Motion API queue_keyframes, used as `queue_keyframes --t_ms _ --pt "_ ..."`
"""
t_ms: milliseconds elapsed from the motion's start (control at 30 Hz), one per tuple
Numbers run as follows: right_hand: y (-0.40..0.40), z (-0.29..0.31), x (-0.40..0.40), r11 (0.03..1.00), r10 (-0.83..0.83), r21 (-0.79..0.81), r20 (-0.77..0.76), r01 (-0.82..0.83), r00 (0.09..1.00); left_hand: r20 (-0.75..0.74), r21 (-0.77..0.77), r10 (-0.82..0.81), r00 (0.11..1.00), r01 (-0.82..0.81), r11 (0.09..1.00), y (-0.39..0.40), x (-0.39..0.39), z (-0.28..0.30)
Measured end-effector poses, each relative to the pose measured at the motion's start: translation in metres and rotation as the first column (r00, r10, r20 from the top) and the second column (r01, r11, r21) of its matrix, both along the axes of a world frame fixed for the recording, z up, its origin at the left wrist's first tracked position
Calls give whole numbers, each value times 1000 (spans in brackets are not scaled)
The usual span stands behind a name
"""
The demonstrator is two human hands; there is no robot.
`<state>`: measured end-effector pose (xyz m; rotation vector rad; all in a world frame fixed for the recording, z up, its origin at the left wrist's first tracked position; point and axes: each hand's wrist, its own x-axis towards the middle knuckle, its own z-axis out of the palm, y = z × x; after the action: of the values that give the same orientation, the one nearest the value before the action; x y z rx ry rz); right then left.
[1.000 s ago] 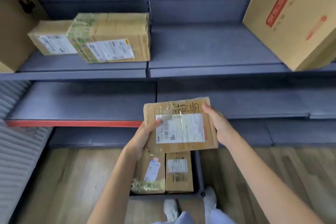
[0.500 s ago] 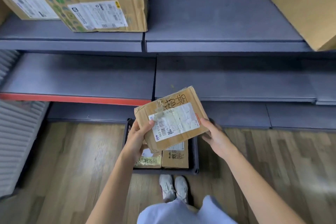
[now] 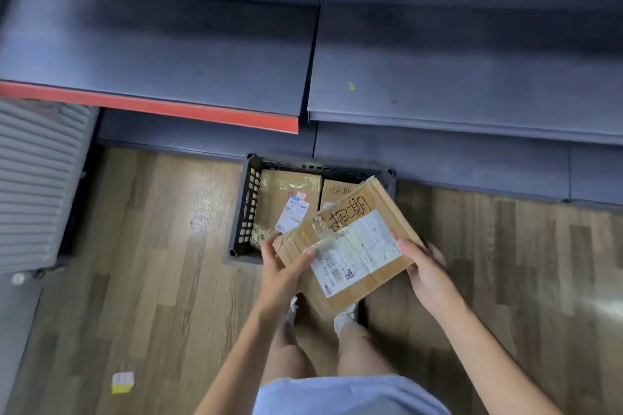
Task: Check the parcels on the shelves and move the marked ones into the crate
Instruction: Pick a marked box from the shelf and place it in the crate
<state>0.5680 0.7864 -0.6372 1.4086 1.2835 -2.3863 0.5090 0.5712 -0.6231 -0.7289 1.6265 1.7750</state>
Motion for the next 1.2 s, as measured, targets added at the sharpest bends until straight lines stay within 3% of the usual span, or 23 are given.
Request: queue_keyframes --t_ms 167,300,500,667,967,1200 --pt "-44 -60 -14 997 -70 -44 10 70 997 -12 -217 37 999 -38 975 0 20 -69" --pt "-92 -127 -40 993 37 107 90 -46 995 -20 -262 25 999 -29 965 -17 11 -135" --pt "-132 -200 -87 947 211 239 45 -215 977 -8 -277 -344 939 328 903 -85 -45 -211" --pt "-158 -243 -110 912 315 258 56 -319 947 -36 -327 -400 916 367 871 -113 -67 -246" --pt "-178 -310 -145 764 480 340 269 -549 835 -29 -466 -528 848 456 758 -117 -96 -318" --pt "-182 -336 -165 757 477 350 282 -552 833 -116 -521 -510 852 384 762 -112 -121 -348"
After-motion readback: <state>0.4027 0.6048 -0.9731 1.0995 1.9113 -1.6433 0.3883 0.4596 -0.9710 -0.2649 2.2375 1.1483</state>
